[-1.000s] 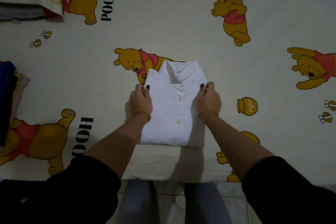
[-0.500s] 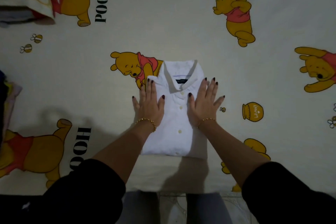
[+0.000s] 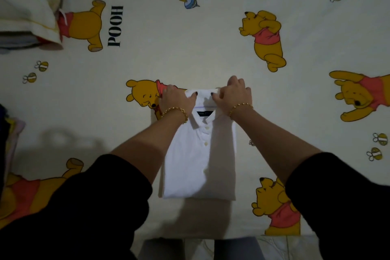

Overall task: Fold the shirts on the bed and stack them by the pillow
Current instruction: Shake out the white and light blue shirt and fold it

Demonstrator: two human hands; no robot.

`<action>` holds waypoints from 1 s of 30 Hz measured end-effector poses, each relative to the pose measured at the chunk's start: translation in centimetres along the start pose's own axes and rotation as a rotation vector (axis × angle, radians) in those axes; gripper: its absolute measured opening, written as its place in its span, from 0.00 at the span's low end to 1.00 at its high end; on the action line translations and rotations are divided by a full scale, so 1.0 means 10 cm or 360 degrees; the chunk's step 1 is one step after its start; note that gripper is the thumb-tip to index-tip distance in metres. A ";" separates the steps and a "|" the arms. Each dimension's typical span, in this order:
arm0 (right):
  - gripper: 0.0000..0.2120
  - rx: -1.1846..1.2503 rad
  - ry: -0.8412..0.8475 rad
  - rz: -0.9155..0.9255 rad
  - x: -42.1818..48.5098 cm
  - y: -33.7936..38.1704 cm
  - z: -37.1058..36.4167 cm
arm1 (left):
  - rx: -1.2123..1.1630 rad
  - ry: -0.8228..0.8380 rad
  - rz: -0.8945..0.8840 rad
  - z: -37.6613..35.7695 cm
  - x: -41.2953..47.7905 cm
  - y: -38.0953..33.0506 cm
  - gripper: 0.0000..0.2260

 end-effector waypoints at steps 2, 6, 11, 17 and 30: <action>0.17 -0.0063 0.0050 -0.0036 0.02 -0.05 0.00 | 0.0053 -0.0001 0.0032 -0.01 -0.04 0.02 0.25; 0.18 0.0272 0.0096 -0.0495 -0.03 -0.30 -0.02 | -0.0253 0.0020 0.0263 -0.06 -0.09 0.17 0.16; 0.11 0.0551 0.0040 -0.0735 -0.10 -0.47 0.08 | -0.0652 -0.0092 0.0362 0.10 -0.10 0.21 0.15; 0.09 0.1346 0.0413 -0.1580 -0.46 -0.67 -0.31 | -0.1137 0.0372 0.0912 -0.04 -0.22 0.51 0.06; 0.11 0.1680 0.0685 -0.1754 -0.71 -0.40 -0.33 | -0.1335 0.0503 0.1099 -0.20 -0.46 0.54 0.07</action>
Point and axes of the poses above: each hand's wrist, its own x-axis towards the middle knuckle, its own z-axis out of the back of the hand, y = z × x, the point moved 10 cm from there along x, towards the middle knuckle, and after that the axes turned 15 degrees about -y, right-handed, at the moved point
